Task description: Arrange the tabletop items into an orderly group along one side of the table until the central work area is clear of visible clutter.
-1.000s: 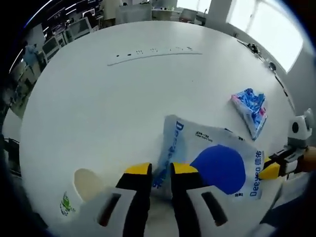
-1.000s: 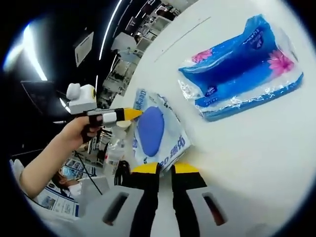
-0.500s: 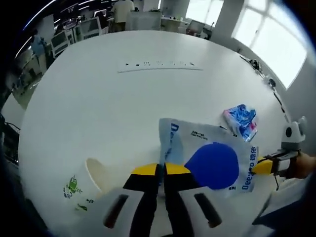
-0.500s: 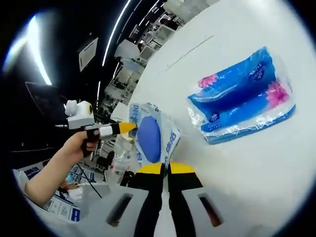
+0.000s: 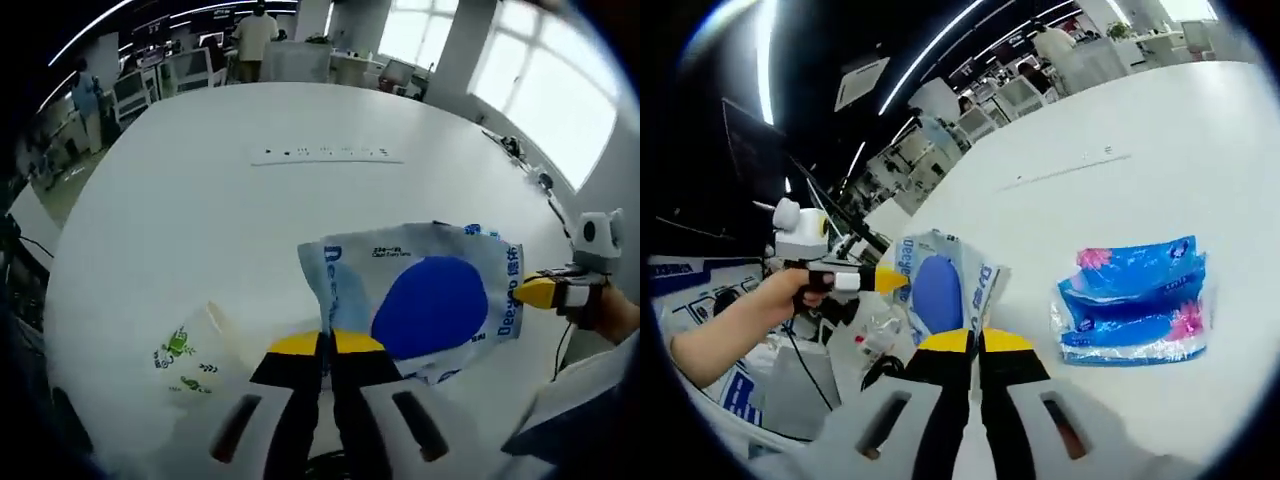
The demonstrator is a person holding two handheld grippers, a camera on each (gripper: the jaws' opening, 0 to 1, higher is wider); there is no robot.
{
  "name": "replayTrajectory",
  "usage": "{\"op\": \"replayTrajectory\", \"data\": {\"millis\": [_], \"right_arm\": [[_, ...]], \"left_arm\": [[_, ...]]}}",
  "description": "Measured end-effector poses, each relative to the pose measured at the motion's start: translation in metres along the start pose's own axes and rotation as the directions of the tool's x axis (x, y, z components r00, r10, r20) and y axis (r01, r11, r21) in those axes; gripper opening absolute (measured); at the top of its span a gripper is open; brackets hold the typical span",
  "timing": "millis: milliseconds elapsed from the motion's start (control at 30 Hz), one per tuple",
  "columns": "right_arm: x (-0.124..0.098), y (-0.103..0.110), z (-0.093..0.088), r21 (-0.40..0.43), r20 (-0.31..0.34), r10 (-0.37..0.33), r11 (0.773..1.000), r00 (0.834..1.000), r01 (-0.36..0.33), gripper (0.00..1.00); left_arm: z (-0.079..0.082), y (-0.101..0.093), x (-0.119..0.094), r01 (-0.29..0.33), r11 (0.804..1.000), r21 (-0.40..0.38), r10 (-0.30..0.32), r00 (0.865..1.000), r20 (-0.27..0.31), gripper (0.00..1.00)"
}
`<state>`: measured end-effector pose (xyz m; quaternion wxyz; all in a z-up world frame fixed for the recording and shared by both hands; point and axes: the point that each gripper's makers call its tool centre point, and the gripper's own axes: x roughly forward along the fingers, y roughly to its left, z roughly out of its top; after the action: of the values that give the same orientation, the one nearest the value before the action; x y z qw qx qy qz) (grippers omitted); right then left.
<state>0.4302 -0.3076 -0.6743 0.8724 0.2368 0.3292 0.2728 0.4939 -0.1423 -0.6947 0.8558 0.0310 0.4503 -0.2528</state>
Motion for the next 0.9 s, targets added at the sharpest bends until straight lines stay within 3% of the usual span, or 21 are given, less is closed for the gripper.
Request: {"op": "replayTrajectory", "data": {"millis": [333, 667, 767, 900], "right_arm": [[0.008, -0.005, 0.033, -0.031, 0.035, -0.024, 0.999, 0.999, 0.025, 0.0], [0.019, -0.023, 0.022, -0.061, -0.009, -0.082, 0.995, 0.997, 0.081, 0.0], [0.028, -0.033, 0.022, 0.003, -0.01, -0.123, 0.992, 0.992, 0.123, 0.0], [0.038, -0.031, 0.025, -0.003, -0.008, -0.122, 0.993, 0.992, 0.122, 0.0]], "left_arm": [[0.004, 0.002, -0.004, 0.008, 0.999, -0.034, -0.007, 1.0, 0.025, 0.0], [0.004, 0.003, 0.0, 0.007, 0.999, -0.047, -0.007, 1.0, 0.017, 0.0], [0.002, 0.004, 0.008, -0.003, 0.999, -0.046, 0.002, 1.0, -0.003, 0.0], [-0.001, 0.01, 0.012, -0.031, 0.998, -0.05, 0.03, 0.999, -0.023, 0.0]]}}
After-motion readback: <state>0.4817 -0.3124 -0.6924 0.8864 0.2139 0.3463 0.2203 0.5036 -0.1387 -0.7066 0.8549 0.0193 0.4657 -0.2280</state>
